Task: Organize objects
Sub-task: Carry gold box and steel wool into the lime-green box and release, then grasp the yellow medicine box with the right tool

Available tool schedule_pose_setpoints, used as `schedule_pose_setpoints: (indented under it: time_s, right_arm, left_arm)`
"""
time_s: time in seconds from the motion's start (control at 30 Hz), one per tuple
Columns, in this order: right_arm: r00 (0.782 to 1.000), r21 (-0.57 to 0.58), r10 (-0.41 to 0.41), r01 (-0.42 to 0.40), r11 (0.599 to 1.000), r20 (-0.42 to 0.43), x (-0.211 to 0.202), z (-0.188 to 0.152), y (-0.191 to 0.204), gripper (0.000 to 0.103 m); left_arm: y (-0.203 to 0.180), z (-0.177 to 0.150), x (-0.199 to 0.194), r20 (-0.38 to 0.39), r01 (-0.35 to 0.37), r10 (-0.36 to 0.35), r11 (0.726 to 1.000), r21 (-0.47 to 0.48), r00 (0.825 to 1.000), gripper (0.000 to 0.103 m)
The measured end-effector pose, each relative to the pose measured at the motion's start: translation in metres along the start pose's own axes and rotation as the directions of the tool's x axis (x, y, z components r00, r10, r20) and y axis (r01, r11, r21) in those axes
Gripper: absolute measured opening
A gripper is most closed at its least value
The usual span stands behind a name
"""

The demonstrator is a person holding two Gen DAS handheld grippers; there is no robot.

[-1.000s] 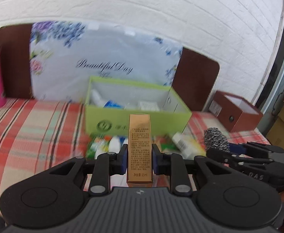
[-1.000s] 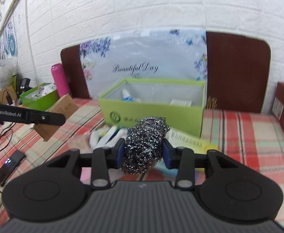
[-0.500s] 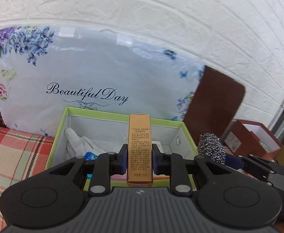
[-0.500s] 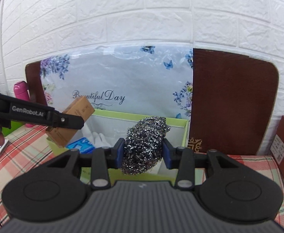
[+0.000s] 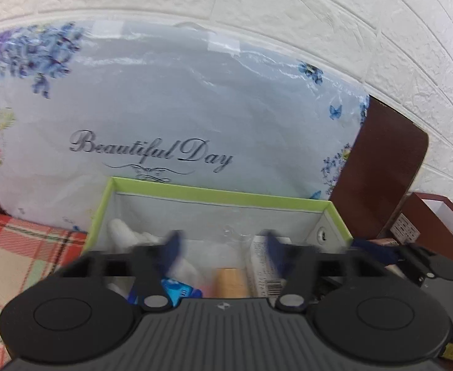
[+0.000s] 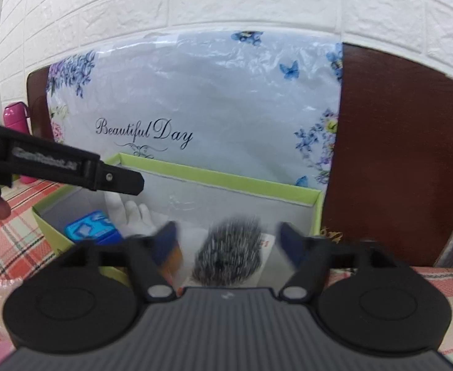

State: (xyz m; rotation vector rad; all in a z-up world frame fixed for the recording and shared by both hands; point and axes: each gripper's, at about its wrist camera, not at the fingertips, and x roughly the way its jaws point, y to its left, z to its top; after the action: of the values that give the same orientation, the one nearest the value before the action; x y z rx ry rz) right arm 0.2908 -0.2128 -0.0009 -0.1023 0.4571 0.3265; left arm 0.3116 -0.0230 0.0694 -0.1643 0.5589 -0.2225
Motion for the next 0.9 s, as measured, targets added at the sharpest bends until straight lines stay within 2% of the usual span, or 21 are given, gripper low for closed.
schedule_pose_setpoints:
  time_s: [0.03, 0.1, 0.13, 0.33, 0.5, 0.6, 0.9]
  right_arm:
    - [0.999, 0.0, -0.017, 0.017, 1.0, 0.043, -0.007, -0.003, 0.0, 0.103]
    - [0.996, -0.004, -0.036, 0.036, 0.999, 0.087, -0.022, -0.006, 0.001, 0.103]
    - [0.995, -0.005, -0.04, 0.041, 0.999, 0.094, -0.029, -0.008, 0.001, 0.103]
    - [0.992, 0.044, -0.049, 0.044, 0.998, 0.118, -0.074, -0.025, 0.005, 0.103]
    - [0.993, 0.1, -0.022, 0.01, 0.995, 0.118, -0.111, -0.041, 0.01, 0.103]
    - [0.993, 0.108, -0.027, 0.015, 0.994, 0.114, -0.13, -0.055, 0.017, 0.103]
    - [1.0, 0.17, -0.018, 0.014, 0.985, 0.022, -0.163, -0.103, 0.03, 0.103]
  left_arm:
    - [0.001, -0.002, -0.009, 0.036, -0.023, 0.023, 1.0, -0.001, 0.999, 0.092]
    - [0.001, -0.006, -0.025, 0.093, -0.024, 0.022, 0.999, 0.029, 0.995, 0.093]
    - [-0.001, -0.008, -0.031, 0.093, -0.023, 0.019, 0.999, 0.039, 0.995, 0.094]
    - [-0.011, -0.018, -0.055, 0.011, -0.074, 0.074, 0.996, 0.039, 0.997, 0.094]
    - [-0.022, -0.041, -0.083, -0.015, -0.028, 0.029, 0.999, 0.045, 0.999, 0.094]
    - [-0.027, -0.057, -0.098, -0.029, -0.03, 0.031, 0.999, 0.034, 0.999, 0.094]
    - [-0.029, -0.103, -0.122, -0.097, -0.041, 0.045, 0.998, 0.042, 0.994, 0.094]
